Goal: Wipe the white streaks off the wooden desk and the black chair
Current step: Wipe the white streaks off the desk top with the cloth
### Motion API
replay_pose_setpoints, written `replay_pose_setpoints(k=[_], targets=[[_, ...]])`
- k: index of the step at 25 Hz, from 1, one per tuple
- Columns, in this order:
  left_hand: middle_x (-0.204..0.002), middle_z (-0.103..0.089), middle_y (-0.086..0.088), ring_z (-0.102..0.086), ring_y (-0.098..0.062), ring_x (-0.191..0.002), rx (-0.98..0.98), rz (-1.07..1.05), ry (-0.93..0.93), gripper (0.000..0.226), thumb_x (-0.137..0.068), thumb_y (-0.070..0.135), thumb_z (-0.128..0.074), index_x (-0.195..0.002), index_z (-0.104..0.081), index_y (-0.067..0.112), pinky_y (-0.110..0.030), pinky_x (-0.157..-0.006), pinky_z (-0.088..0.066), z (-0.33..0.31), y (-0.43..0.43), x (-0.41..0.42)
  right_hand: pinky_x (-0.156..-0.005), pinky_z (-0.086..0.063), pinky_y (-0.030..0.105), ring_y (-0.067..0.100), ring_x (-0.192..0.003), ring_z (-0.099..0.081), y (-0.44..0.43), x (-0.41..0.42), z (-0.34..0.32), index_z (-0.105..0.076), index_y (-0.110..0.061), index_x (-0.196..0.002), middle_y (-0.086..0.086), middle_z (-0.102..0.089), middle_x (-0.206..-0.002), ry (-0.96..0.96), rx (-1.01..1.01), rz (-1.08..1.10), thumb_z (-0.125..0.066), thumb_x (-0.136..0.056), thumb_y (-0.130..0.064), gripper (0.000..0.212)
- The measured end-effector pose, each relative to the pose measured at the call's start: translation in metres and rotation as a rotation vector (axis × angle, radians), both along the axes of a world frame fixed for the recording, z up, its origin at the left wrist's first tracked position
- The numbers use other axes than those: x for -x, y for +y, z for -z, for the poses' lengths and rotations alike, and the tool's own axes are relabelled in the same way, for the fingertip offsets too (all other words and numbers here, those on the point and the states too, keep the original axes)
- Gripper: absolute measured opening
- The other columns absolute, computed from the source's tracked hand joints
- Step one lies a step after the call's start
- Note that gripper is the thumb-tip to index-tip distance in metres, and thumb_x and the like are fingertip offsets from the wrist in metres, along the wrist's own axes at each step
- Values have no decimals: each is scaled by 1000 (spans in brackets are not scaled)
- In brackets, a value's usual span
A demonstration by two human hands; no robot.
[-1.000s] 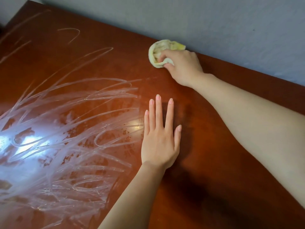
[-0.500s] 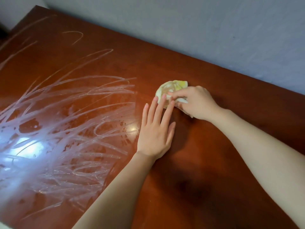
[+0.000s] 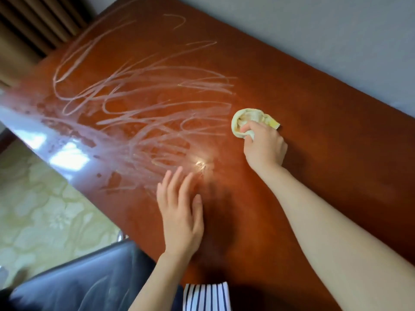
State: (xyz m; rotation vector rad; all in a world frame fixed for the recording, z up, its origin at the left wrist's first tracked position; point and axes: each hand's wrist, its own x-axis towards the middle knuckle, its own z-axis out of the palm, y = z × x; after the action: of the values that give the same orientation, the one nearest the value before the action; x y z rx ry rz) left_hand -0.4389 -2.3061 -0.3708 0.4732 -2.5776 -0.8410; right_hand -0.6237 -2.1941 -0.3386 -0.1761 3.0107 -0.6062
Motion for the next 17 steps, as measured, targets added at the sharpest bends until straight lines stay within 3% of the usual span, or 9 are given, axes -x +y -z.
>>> replay_pose_setpoints(k=[4, 7, 8, 10, 12, 15, 17], targets=[[-153, -25, -13, -14, -28, -144, -205, -541, -68, 49, -92, 26, -43, -140, -39, 12, -46, -117, -6, -3, -7, -32, -64, -39, 30, 18, -98, -56, -23, -64, 5, -60, -31, -96, -11, -62, -100, 23, 23, -280, -52, -90, -14, 20], [-155, -22, -12, -17, -29, -143, -573, -1088, -213, 55, -95, 23, -47, -146, -30, 12, -47, -116, -5, -4, -16, -38, -55, -38, 25, 19, -87, -61, -23, -112, 7, -64, -28, -85, -11, -65, -89, 63, 65, -560, -61, -79, -8, 21], [-153, -27, -10, -24, -28, -141, -747, -1193, -227, 52, -97, 27, -44, -146, -32, 14, -46, -116, -11, -3, -22, -40, -53, -43, 26, 19, -84, -63, -17, -126, 10, -65, -26, -84, -11, -66, -88, 78, 98, -669, -63, -75, -7, 21], [-134, -51, -3, -46, -22, -121, -1180, -1223, -134, 42, -99, 37, -33, -133, -46, 15, -37, -107, -32, -3, -30, -45, -59, -54, 33, 16, -88, -64, 4, -149, 15, -65, -26, -83, -12, -68, -92, 40, 169, -904, -60, -74, -7, 21], [-114, -57, 3, -53, -17, -106, -1454, -1166, -46, 42, -101, 43, -27, -123, -53, 19, -31, -97, -39, -6, -32, -48, -65, -56, 34, 9, -97, -63, 25, -158, 19, -67, -26, -81, -13, -69, -99, -7, 204, -1111, -60, -73, -7, 21], [-111, -56, 1, -54, -16, -95, -1495, -1134, -47, 43, -102, 45, -23, -114, -56, 20, -30, -90, -40, -14, -30, -48, -76, -56, 32, 7, -105, -62, 32, -144, 18, -70, -24, -84, -12, -69, -107, -43, 191, -1370, -67, -71, -3, 25], [-111, -56, 1, -54, -15, -93, -1508, -1128, -20, 46, -102, 44, -22, -121, -55, 19, -30, -87, -40, -14, -27, -47, -80, -54, 28, 9, -105, -63, 20, -133, 17, -71, -21, -86, -10, -70, -107, -43, 199, -1479, -70, -71, 1, 27]])
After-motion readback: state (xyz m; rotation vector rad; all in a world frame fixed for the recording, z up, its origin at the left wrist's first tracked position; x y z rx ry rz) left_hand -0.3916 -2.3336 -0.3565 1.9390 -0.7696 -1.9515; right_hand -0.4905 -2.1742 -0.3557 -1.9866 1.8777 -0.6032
